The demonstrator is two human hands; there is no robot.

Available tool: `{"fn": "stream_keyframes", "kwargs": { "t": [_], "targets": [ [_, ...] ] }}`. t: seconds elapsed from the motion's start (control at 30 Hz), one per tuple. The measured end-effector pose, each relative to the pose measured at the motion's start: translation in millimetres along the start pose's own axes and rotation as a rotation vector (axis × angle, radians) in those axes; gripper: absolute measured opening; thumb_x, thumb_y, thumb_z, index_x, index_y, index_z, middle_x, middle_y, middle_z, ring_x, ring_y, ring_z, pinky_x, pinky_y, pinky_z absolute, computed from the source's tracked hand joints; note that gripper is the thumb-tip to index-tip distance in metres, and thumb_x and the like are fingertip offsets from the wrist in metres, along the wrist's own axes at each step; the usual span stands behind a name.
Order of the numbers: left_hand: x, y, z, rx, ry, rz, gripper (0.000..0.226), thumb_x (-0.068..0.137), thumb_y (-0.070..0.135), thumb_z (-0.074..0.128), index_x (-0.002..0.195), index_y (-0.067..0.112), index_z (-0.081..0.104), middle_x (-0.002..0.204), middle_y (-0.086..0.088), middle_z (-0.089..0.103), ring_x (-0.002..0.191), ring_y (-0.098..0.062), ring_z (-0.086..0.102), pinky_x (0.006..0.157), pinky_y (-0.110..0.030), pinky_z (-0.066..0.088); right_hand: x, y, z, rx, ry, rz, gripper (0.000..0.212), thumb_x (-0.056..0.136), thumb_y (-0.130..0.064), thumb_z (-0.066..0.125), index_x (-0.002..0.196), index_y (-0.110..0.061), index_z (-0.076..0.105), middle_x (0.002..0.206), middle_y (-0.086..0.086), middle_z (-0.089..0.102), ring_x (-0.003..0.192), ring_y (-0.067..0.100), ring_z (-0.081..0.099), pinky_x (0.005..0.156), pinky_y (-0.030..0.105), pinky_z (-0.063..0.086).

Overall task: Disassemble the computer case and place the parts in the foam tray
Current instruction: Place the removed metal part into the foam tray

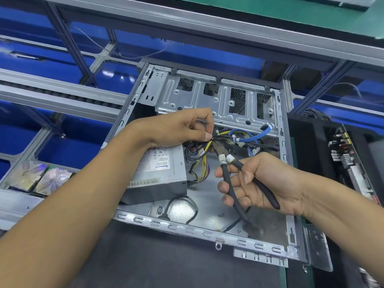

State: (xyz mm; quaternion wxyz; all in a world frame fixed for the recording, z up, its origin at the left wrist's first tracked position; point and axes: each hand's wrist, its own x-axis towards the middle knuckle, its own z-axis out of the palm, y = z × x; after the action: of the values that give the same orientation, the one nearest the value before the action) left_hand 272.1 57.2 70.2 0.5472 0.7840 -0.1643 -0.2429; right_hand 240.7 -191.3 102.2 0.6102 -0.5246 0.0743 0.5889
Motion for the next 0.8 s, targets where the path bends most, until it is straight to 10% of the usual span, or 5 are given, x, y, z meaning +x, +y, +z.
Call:
{"fn": "stream_keyframes", "kwargs": {
  "t": [0.47, 0.63, 0.8],
  "targets": [
    [3.0, -2.8, 1.3, -0.003, -0.020, 0.027, 0.006, 0.104, 0.019, 0.061, 0.102, 0.018, 0.055, 0.078, -0.010, 0.058, 0.071, -0.018, 0.053, 0.071, -0.028, 0.046, -2.7, 0.5, 8.3, 0.037, 0.094, 0.001, 0.033, 0.061, -0.001, 0.031, 0.083, -0.008, 0.055, 0.069, 0.008, 0.047, 0.050, 0.021, 0.039, 0.042, 0.026, 0.037],
    [2.6, -3.8, 0.2, -0.022, -0.019, 0.026, 0.010, 0.104, 0.020, 0.059, 0.105, 0.013, 0.051, 0.092, -0.036, 0.062, 0.078, -0.041, 0.059, 0.077, -0.041, 0.048, -5.2, 7.1, 20.7, -0.102, 0.022, -0.024, 0.042, 0.057, -0.003, 0.033, 0.094, -0.008, 0.051, 0.062, 0.007, 0.050, 0.044, 0.022, 0.048, 0.041, 0.022, 0.025],
    [-1.4, -0.7, 0.3, 0.054, 0.044, -0.027, 0.010, 0.105, 0.022, 0.059, 0.104, 0.014, 0.053, 0.076, -0.009, 0.057, 0.071, -0.022, 0.052, 0.070, -0.031, 0.046, -8.8, 12.3, 15.4, -0.241, 0.119, -0.118, 0.046, 0.056, -0.001, 0.036, 0.097, -0.004, 0.055, 0.072, 0.016, 0.061, 0.054, 0.033, 0.062, 0.043, 0.025, 0.033]
  ]
}}
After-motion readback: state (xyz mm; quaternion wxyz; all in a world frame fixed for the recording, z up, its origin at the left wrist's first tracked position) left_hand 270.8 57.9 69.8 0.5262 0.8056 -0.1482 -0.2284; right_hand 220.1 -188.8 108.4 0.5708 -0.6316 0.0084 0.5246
